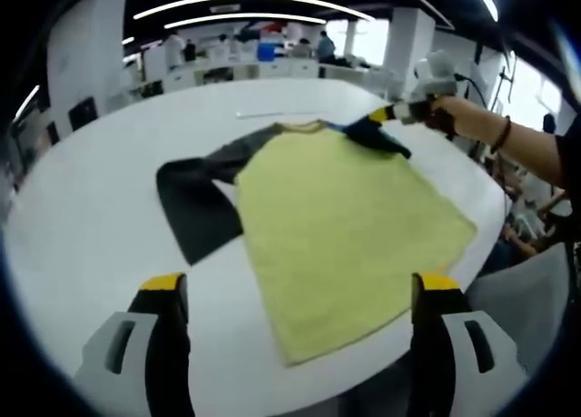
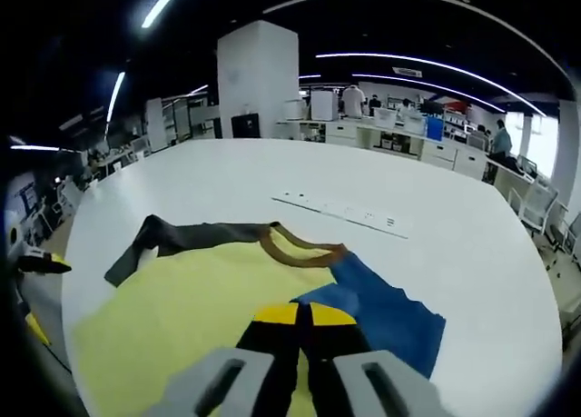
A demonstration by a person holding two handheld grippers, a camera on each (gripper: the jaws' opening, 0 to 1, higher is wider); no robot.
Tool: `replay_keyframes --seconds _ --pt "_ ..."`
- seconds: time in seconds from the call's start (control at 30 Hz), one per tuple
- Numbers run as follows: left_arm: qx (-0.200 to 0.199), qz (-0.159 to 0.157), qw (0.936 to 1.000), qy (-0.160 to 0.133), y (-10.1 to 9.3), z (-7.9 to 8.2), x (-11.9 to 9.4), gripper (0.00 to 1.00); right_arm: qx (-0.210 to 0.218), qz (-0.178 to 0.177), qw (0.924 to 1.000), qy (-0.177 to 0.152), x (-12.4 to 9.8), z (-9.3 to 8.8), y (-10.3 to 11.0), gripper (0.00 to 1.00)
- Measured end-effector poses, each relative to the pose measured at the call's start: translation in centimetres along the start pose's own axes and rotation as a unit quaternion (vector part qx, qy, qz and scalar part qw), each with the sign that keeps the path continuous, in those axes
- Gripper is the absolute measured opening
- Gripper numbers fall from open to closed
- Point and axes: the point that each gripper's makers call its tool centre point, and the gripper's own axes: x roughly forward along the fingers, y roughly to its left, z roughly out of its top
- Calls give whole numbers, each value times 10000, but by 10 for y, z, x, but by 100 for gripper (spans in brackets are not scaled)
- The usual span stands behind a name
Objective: Fold the garment on the visible template until the final outline fits inside the template.
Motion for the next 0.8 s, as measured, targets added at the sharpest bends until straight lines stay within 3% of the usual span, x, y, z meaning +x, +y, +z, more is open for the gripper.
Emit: replay_keyframes --seconds 0.8 --pt "-24 57 10000 44 2 -3 0 98 -304 470 9984 -87 9 9 51 0"
